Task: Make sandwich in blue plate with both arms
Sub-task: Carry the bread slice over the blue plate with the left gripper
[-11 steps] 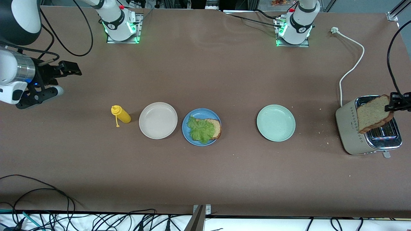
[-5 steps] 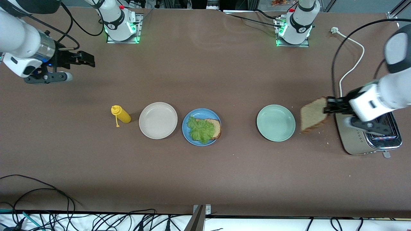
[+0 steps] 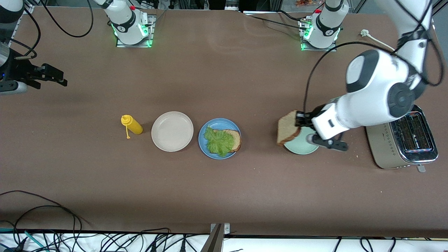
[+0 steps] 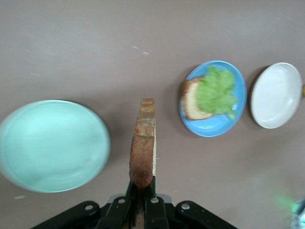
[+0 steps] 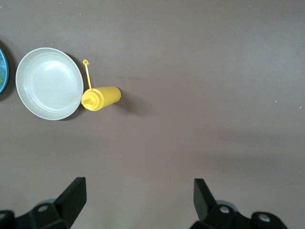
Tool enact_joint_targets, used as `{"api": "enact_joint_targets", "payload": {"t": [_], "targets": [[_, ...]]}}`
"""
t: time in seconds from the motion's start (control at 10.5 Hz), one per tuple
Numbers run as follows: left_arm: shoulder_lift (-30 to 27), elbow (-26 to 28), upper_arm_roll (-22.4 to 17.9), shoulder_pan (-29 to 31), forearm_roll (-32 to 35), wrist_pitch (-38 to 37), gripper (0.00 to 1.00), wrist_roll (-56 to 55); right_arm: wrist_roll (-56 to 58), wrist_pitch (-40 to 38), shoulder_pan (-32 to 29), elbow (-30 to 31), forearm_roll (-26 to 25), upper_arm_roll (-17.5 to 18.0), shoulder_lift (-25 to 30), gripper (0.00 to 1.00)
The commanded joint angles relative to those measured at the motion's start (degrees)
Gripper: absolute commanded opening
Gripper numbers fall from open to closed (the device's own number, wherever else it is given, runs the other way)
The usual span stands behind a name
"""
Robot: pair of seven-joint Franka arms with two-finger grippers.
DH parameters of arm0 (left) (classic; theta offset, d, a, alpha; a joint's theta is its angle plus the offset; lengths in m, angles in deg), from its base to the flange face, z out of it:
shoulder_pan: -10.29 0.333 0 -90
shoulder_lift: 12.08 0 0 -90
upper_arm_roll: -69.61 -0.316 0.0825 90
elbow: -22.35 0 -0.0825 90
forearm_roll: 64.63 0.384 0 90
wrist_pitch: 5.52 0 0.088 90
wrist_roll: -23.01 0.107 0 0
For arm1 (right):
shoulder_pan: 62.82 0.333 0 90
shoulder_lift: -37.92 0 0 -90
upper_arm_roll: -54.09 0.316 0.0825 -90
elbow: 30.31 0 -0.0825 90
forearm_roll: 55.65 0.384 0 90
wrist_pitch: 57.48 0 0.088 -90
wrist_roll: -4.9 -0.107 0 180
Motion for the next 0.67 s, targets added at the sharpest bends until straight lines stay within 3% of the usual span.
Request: {"api": "enact_joint_targets", "payload": {"t": [0.0, 0.38, 0.57], "targets": [[4.85, -0.76, -0.79, -5.34, -7.19, 4.31, 0.0, -6.49, 0.03, -6.72, 0.87, -3.92, -2.88, 0.09, 1.61, 1.0], [10.39, -1.98, -1.06, -10.53, -23.44, 9.76, 0.0, -10.65, -10.69, -7.99, 2.54, -5.0, -4.47, 0.0, 1.43, 1.0], [12.07, -2.69, -0.97, -12.03, -26.89, 14.66, 0.0, -11.71, -10.95, -7.19, 2.63, -5.0, -4.47, -0.09, 1.0, 1.0]]}}
